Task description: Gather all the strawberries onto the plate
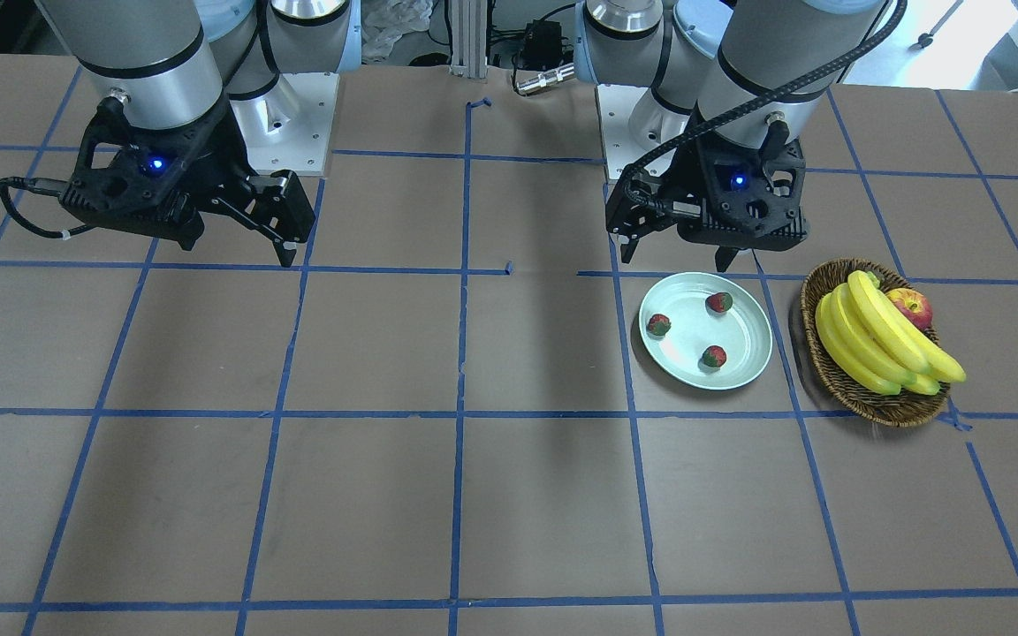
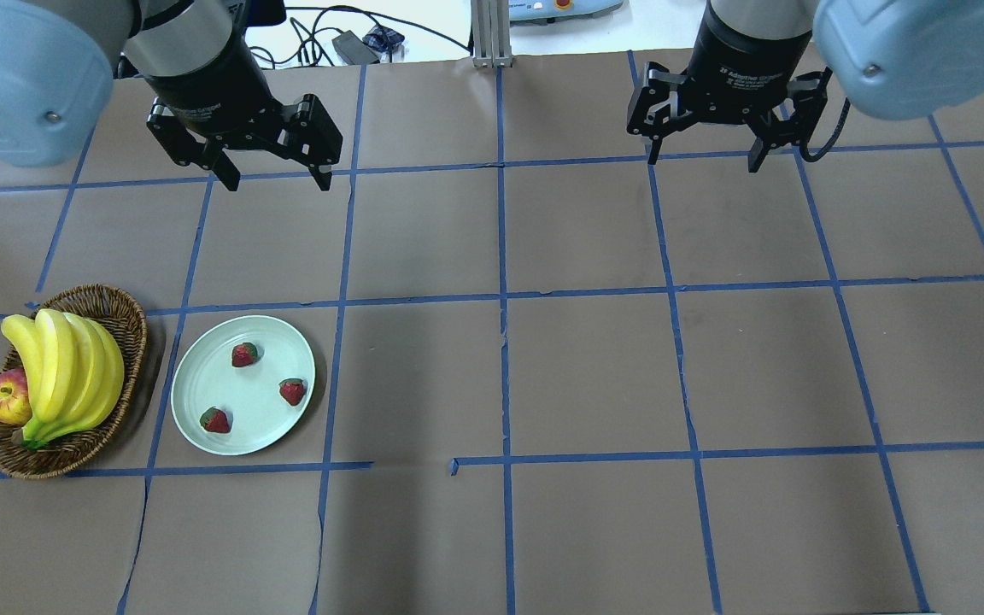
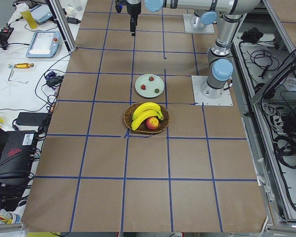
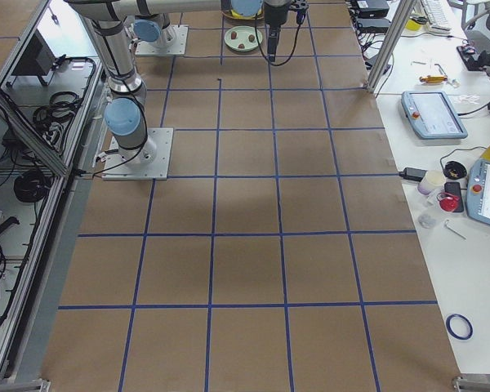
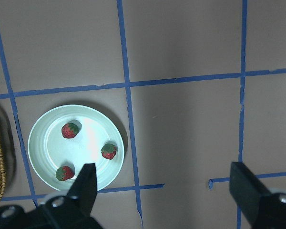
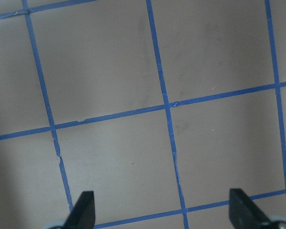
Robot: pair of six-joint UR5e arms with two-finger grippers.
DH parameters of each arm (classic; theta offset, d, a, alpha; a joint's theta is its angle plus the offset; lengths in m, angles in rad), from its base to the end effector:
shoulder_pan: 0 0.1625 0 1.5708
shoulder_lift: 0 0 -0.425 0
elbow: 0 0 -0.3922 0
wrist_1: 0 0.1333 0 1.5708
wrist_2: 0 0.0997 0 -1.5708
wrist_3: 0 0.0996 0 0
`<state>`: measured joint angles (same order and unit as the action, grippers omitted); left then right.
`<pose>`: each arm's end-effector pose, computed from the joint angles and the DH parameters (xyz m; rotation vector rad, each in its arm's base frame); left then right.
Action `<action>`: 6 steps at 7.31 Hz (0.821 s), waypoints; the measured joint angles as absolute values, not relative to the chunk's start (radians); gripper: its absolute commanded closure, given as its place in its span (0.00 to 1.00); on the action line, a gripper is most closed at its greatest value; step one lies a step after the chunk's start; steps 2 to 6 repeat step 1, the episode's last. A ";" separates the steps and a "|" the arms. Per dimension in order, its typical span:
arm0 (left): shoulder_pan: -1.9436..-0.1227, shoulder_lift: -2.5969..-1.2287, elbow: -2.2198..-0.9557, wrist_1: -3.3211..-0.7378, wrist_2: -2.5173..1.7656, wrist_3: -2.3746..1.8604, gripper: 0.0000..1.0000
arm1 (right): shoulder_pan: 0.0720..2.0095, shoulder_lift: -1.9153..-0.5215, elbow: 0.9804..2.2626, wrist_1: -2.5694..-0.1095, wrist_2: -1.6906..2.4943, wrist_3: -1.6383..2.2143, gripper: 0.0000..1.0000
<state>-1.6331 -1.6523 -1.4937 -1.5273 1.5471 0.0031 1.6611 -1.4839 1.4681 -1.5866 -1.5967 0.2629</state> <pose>-0.1684 -0.5208 0.4888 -0.1026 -3.1145 0.0598 0.1781 -0.5179 0.4957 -0.2697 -3.1095 0.0557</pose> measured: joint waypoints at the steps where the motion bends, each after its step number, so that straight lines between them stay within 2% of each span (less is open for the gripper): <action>1: -1.634 -1.652 -1.497 -1.507 1.551 0.003 0.00 | 1.661 -1.484 1.468 -1.584 -1.600 0.263 0.00; 6: -1.634 -1.652 -1.497 -1.507 1.551 0.003 0.00 | 1.661 -1.484 1.468 -1.584 -1.600 0.263 0.00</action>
